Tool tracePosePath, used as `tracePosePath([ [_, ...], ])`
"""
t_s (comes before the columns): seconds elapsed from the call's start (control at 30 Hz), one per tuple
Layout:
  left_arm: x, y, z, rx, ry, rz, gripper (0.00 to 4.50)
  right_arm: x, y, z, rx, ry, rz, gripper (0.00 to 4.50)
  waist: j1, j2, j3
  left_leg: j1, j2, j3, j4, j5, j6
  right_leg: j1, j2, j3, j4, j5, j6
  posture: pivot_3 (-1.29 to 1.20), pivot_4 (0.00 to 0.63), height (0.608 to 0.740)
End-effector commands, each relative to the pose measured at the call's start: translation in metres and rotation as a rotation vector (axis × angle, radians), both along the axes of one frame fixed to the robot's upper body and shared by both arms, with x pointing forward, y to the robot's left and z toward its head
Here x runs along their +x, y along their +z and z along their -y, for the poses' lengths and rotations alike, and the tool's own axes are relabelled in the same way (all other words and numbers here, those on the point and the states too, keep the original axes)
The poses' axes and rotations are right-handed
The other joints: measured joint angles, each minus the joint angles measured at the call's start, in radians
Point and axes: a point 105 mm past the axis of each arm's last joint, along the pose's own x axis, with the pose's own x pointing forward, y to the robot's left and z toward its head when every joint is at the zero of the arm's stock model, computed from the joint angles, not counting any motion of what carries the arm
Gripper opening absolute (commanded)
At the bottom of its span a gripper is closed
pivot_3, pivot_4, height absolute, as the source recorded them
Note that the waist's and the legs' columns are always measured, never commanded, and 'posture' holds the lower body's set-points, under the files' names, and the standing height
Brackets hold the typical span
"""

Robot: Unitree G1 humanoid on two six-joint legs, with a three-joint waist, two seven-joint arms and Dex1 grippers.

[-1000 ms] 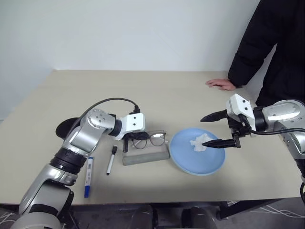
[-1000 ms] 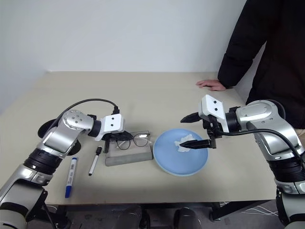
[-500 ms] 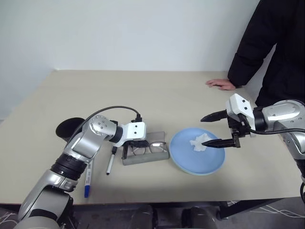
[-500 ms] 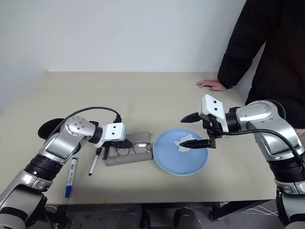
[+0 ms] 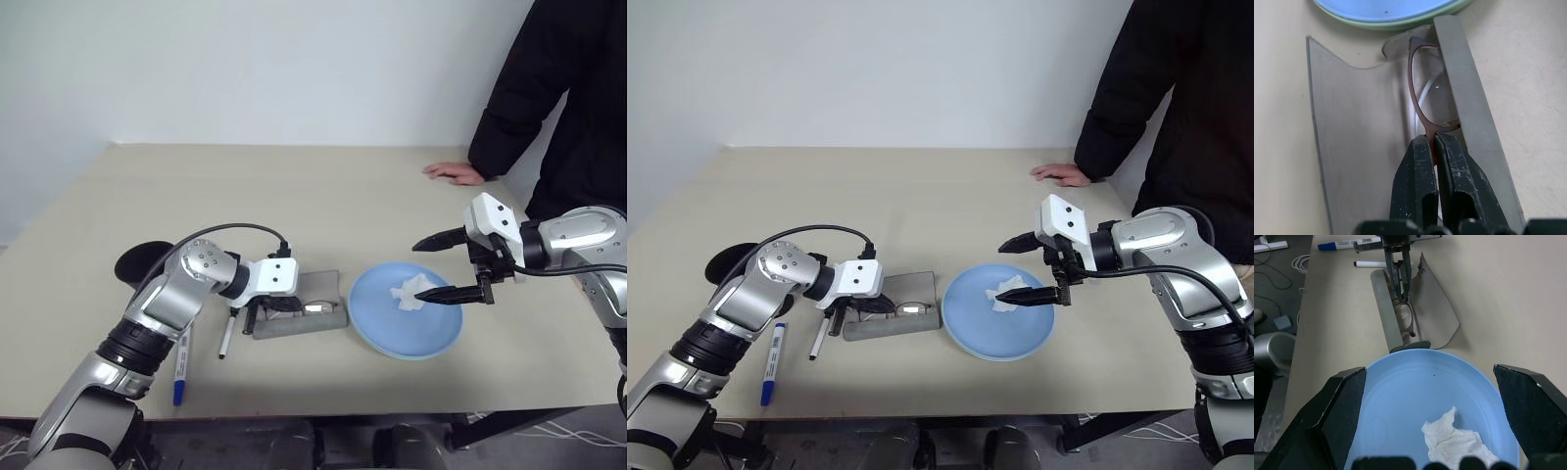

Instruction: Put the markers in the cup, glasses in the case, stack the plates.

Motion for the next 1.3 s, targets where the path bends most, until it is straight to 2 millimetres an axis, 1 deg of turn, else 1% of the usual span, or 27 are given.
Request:
tracePosePath([
  [0.03, 0.001, 0.008, -0.001, 0.008, -0.009, 0.022, 0.64, -0.001, 0.013, 0.000, 0.012, 0.003, 0.053, 4.50, 0.000, 0.000, 0.000, 0.000, 0.000, 0.000, 0.000, 0.000, 0.000, 0.000, 0.000, 0.000, 0.000, 0.000, 0.000, 0.00, 0.000, 0.697],
  [0.13, 0.001, 0.011, 0.001, -0.007, -0.003, 0.020, 1.61, -0.001, 0.013, 0.000, 0.013, 0.005, 0.052, 4.50, 0.000, 0.000, 0.000, 0.000, 0.000, 0.000, 0.000, 0.000, 0.000, 0.000, 0.000, 0.000, 0.000, 0.000, 0.000, 0.00, 0.000, 0.697],
  [0.17, 0.001, 0.012, 0.001, -0.013, -0.001, 0.018, 2.05, -0.001, 0.013, 0.000, 0.014, 0.006, 0.053, 4.50, 0.000, 0.000, 0.000, 0.000, 0.000, 0.000, 0.000, 0.000, 0.000, 0.000, 0.000, 0.000, 0.000, 0.000, 0.000, 0.00, 0.000, 0.697],
  [0.2, 0.003, 0.013, 0.002, -0.021, 0.002, 0.026, 2.34, -0.001, 0.013, -0.001, 0.014, 0.006, 0.053, 4.50, 0.000, 0.000, 0.000, 0.000, 0.000, 0.000, 0.000, 0.000, 0.000, 0.000, 0.000, 0.000, 0.000, 0.000, 0.000, 0.00, 0.000, 0.697],
  [0.33, 0.007, 0.024, 0.007, -0.080, 0.007, 0.065, 3.69, -0.001, 0.013, -0.001, 0.014, 0.008, 0.053, 4.50, 0.000, 0.000, 0.000, 0.000, 0.000, 0.000, 0.000, 0.000, 0.000, 0.000, 0.000, 0.000, 0.000, 0.000, 0.000, 0.00, 0.000, 0.697],
  [0.53, 0.010, 0.052, 0.016, -0.251, 0.063, 0.020, 3.69, -0.001, 0.012, -0.001, 0.014, 0.005, 0.052, 4.50, 0.000, 0.000, 0.000, 0.000, 0.000, 0.000, 0.000, 0.000, 0.000, 0.000, 0.000, 0.000, 0.000, 0.000, 0.000, 0.00, 0.000, 0.697],
  [0.7, 0.027, 0.058, 0.011, -0.277, 0.147, 0.076, 3.69, 0.000, 0.012, -0.001, 0.015, 0.006, 0.051, 4.50, -0.001, 0.000, 0.000, 0.000, 0.000, 0.000, 0.000, 0.000, 0.000, 0.001, 0.000, 0.000, 0.000, 0.000, 0.000, 0.00, 0.000, 0.697],
  [0.73, 0.031, 0.060, 0.012, -0.286, 0.160, 0.087, 3.31, 0.000, 0.012, -0.001, 0.015, 0.007, 0.051, 4.50, -0.001, 0.000, 0.000, 0.000, 0.000, 0.000, 0.000, 0.000, 0.000, 0.001, 0.000, 0.000, 0.000, 0.000, 0.000, 0.00, 0.000, 0.697],
  [0.77, 0.034, 0.061, 0.011, -0.293, 0.175, 0.095, 3.11, 0.000, 0.012, -0.001, 0.015, 0.007, 0.051, 4.50, -0.001, 0.000, 0.000, 0.000, 0.000, 0.000, 0.000, 0.000, 0.000, 0.001, 0.000, 0.000, 0.000, 0.000, 0.000, 0.00, 0.000, 0.697],
  [0.87, 0.052, 0.057, 0.005, -0.291, 0.278, 0.144, 2.04, 0.000, 0.012, -0.002, 0.017, 0.008, 0.051, 4.50, 0.000, 0.000, 0.000, 0.000, 0.000, -0.001, 0.001, 0.000, 0.000, 0.001, 0.001, 0.000, 0.000, 0.000, 0.000, 0.00, 0.000, 0.697],
  [0.93, 0.069, 0.048, -0.004, -0.261, 0.370, 0.192, 1.37, 0.001, 0.012, -0.002, 0.019, 0.007, 0.051, 4.50, 0.000, 0.000, 0.000, 0.000, 0.000, 0.000, 0.001, 0.000, 0.000, 0.002, 0.000, 0.000, 0.000, 0.000, 0.000, 0.00, 0.000, 0.697],
  [1.0, 0.079, 0.040, -0.009, -0.236, 0.427, 0.216, 1.37, 0.001, 0.012, -0.002, 0.020, 0.005, 0.052, 4.50, 0.000, 0.000, 0.000, 0.000, -0.001, 0.000, 0.001, 0.000, 0.001, 0.002, 0.000, 0.000, 0.001, 0.000, 0.001, 0.00, 0.000, 0.697],
  [1.1, 0.087, 0.029, -0.012, -0.182, 0.441, 0.250, 1.37, 0.001, 0.012, -0.002, 0.021, 0.004, 0.053, 4.50, 0.000, 0.000, 0.000, 0.000, -0.001, 0.000, 0.001, 0.000, 0.001, 0.002, 0.000, 0.000, 0.001, 0.001, 0.001, 0.00, 0.000, 0.697],
  [1.17, 0.092, 0.017, -0.013, -0.147, 0.444, 0.248, 1.37, 0.001, 0.012, -0.003, 0.023, 0.004, 0.053, 4.50, 0.001, 0.000, 0.000, 0.000, -0.001, -0.001, 0.002, 0.000, 0.001, 0.002, 0.000, 0.000, 0.001, 0.001, 0.001, 0.00, 0.000, 0.697],
  [1.23, 0.094, 0.009, -0.009, -0.133, 0.425, 0.242, 1.37, 0.001, 0.012, -0.003, 0.025, 0.004, 0.053, 4.50, 0.001, 0.000, 0.000, 0.000, -0.001, -0.001, 0.002, 0.000, 0.001, 0.002, 0.000, 0.000, 0.001, 0.001, 0.001, 0.00, 0.000, 0.697],
  [1.3, 0.096, 0.007, -0.005, -0.136, 0.417, 0.235, 1.37, 0.001, 0.012, -0.004, 0.027, 0.004, 0.052, 4.50, 0.001, -0.001, 0.000, 0.000, -0.001, 0.000, 0.002, 0.000, 0.001, 0.001, -0.001, 0.000, 0.001, 0.001, 0.001, 0.00, 0.000, 0.697],
])
